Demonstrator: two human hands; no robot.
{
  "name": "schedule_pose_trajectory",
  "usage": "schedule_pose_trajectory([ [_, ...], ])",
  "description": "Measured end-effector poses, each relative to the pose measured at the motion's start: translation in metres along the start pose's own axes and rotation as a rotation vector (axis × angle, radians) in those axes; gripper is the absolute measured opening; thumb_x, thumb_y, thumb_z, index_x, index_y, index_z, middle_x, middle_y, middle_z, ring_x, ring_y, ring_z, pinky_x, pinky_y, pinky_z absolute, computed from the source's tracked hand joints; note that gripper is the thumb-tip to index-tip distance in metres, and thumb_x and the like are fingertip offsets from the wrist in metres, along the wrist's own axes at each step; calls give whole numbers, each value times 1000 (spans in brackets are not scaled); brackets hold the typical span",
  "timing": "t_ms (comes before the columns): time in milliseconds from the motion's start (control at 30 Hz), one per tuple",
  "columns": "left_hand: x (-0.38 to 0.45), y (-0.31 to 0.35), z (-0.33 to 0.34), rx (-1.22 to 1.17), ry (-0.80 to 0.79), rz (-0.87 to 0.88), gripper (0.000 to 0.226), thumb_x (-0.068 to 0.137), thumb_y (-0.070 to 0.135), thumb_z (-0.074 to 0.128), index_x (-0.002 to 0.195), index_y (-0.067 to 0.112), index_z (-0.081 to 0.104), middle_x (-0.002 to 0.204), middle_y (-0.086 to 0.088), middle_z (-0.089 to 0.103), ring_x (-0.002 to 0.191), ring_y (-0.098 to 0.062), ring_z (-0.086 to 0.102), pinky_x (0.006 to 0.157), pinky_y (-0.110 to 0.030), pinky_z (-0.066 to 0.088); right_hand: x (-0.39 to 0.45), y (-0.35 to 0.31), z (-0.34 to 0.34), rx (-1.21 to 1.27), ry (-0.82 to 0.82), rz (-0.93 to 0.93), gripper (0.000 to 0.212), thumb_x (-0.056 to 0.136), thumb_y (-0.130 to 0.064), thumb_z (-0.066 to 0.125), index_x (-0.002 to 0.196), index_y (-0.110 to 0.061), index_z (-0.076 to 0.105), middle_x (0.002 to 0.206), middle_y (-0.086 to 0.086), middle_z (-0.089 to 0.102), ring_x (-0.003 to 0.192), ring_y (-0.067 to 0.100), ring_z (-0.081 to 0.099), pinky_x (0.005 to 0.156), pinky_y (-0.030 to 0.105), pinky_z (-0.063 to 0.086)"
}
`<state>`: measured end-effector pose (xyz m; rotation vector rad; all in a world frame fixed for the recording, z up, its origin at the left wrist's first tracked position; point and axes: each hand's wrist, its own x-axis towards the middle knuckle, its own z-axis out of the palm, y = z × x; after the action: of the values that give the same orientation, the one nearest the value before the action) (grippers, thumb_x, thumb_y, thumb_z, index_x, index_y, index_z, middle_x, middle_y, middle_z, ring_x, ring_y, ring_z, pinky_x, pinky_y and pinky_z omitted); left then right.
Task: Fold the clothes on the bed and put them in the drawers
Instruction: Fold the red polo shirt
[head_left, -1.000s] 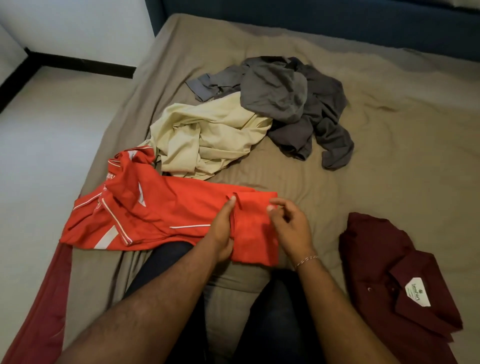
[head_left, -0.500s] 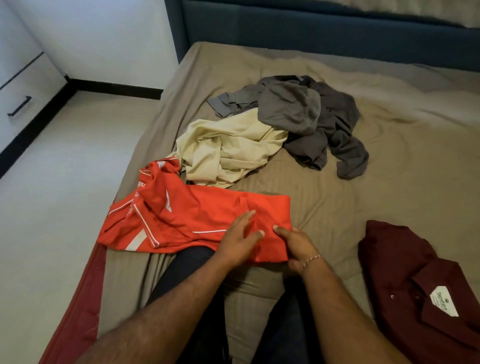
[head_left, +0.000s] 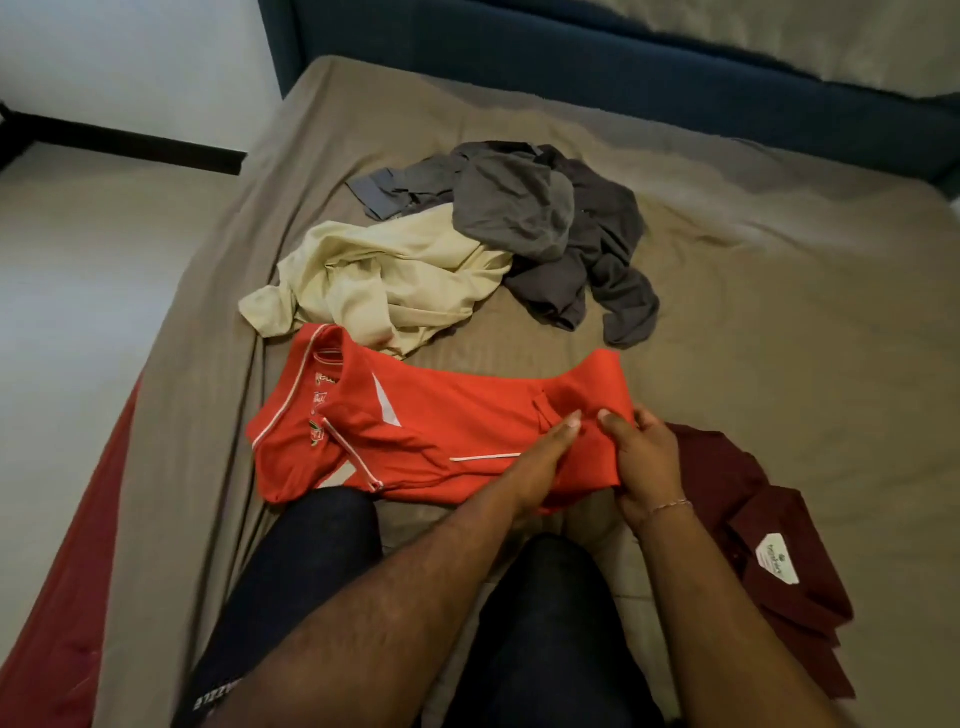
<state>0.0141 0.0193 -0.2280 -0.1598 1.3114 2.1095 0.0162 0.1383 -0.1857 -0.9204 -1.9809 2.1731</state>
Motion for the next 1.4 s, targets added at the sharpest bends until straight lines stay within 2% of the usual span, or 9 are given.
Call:
schedule_pose_trajectory([
  [167, -20, 21, -61, 25, 493, 73, 40, 112, 32, 38, 115, 12, 73, 108, -4, 76, 97, -14, 67, 82, -30, 54, -21, 29, 71, -229, -141, -156, 43, 92, 0, 71, 131, -13, 58, 90, 5, 70, 67, 7, 64, 66, 23, 53],
  [267, -40, 23, -116, -82, 649, 57, 30, 108, 30, 50, 118, 11, 71, 113, -8, 74, 102, -21, 65, 89, -37, 54, -35, 61, 107, -375, -377, -121, 59, 89, -5, 77, 140, -20, 51, 81, -2, 60, 65, 7, 56, 67, 21, 50],
  [433, -53, 22, -140, 270, 658, 72, 35, 96, 6, 66, 130, 12, 61, 125, -10, 69, 105, -20, 67, 96, -33, 54, -22, 86, 93, -667, 120, -200, 61, 79, -20, 84, 134, -9, 60, 127, 16, 60, 119, 32, 58, 108, 38, 43],
  [567, -60, 25, -135, 801, 828, 245, 52, 85, 13, 72, 136, 16, 61, 129, 0, 56, 113, -15, 57, 104, -29, 46, -2, 92, 75, -389, 96, 273, 77, 82, -24, 85, 146, -9, 44, 136, 19, 58, 121, 36, 61, 108, 48, 49],
  [700, -57, 29, -130, 836, 550, 261, 58, 87, 12, 73, 142, 18, 58, 128, -2, 57, 98, -14, 62, 96, -24, 51, 5, 88, 79, -195, -18, 380, 56, 86, -6, 79, 135, 1, 53, 125, 24, 66, 109, 39, 68, 100, 58, 54],
  [867, -35, 30, -114, 667, 362, 16, 71, 96, 30, 71, 159, 20, 40, 157, -7, 42, 136, -19, 51, 112, -24, 38, -1, 52, 80, -17, -153, 330, 26, 91, 6, 62, 117, 5, 68, 108, 29, 71, 84, 33, 67, 81, 45, 57],
  [1100, -11, 32, -19, 186, 7, -59, 55, 107, 42, 51, 159, 29, 37, 156, 3, 47, 139, -14, 46, 110, -32, 39, 13, -16, 13, -66, 29, 84, 21, 89, 4, 65, 109, 5, 68, 95, 24, 71, 81, 31, 64, 73, 39, 54],
  [1267, -21, 38, -13, -95, 89, -85, 50, 108, 52, 38, 151, 29, 49, 145, 0, 58, 134, -22, 54, 105, -40, 42, 1, -28, 34, -346, -27, -143, 23, 93, -1, 66, 115, -3, 71, 99, 18, 74, 86, 26, 64, 82, 44, 55],
  [1400, -41, 51, -82, -248, 362, 31, 32, 106, 44, 46, 118, 26, 70, 100, 4, 79, 88, -12, 73, 71, -29, 55, -18, 0, 92, -543, -471, -197, 52, 96, -7, 67, 145, -20, 53, 84, 1, 62, 75, 18, 59, 75, 38, 52],
])
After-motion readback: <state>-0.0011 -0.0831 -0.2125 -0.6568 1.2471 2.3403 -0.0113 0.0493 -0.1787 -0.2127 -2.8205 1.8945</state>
